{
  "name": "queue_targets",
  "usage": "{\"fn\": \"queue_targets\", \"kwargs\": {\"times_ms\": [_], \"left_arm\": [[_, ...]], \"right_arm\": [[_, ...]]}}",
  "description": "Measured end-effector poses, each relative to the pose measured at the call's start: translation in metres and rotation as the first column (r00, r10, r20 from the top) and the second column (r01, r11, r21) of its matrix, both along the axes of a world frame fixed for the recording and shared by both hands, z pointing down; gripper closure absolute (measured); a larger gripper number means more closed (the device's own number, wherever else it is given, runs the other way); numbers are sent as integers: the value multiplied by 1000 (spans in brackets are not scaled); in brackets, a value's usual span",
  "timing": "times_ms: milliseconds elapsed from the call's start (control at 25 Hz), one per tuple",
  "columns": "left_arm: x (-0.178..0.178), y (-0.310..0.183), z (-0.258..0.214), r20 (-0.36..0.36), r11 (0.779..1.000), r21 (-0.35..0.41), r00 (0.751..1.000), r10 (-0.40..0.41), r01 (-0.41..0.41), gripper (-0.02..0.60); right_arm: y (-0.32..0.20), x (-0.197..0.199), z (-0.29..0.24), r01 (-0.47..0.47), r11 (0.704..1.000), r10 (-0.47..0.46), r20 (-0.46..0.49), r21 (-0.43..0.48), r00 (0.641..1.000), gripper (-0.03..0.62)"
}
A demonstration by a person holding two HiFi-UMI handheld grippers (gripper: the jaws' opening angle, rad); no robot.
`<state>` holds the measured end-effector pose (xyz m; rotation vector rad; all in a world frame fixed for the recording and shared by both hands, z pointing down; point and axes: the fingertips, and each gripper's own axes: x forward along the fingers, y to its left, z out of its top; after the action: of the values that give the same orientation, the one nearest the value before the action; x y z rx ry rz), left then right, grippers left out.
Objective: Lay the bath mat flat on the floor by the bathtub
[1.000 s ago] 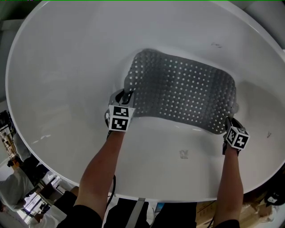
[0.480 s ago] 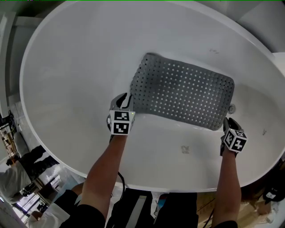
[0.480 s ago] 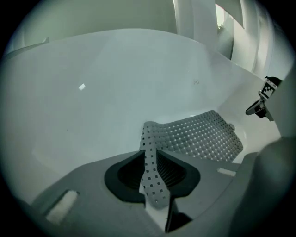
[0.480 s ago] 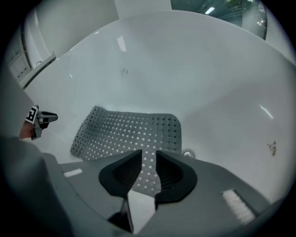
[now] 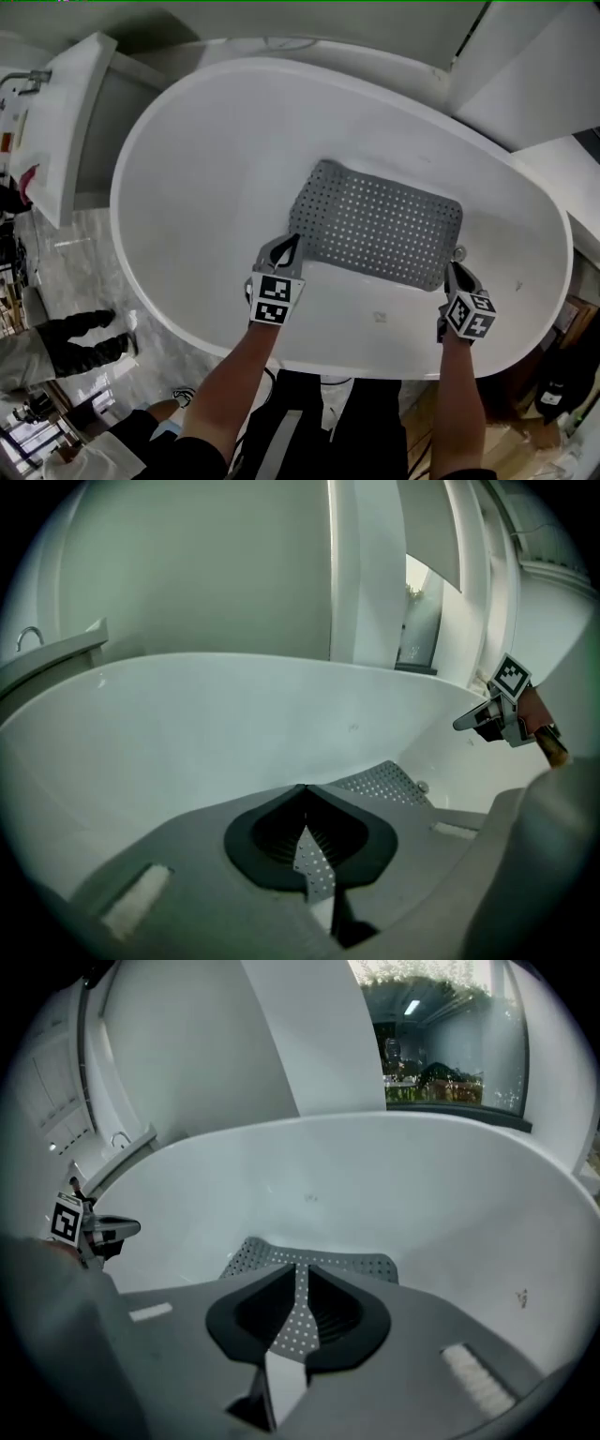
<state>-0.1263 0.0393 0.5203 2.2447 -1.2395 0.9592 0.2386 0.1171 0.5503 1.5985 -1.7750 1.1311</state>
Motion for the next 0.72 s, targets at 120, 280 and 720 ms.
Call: {"fn": "queue_targets", "kwargs": {"times_ms": [120, 280, 720], "left_arm": [[0, 4, -40, -33, 999, 29, 999, -14, 14, 574], [-9, 17, -85, -53, 999, 44, 998, -18, 21, 574], [-12, 35, -242, -149, 985, 172, 988, 40, -14, 574]], "right_arm": [[0, -7, -43, 4, 999, -4, 6, 45, 1000, 554], [8, -15, -94, -12, 997, 11, 19, 82, 1000, 560], [15, -63, -238, 127, 967, -135, 18, 221, 991, 592]]}}
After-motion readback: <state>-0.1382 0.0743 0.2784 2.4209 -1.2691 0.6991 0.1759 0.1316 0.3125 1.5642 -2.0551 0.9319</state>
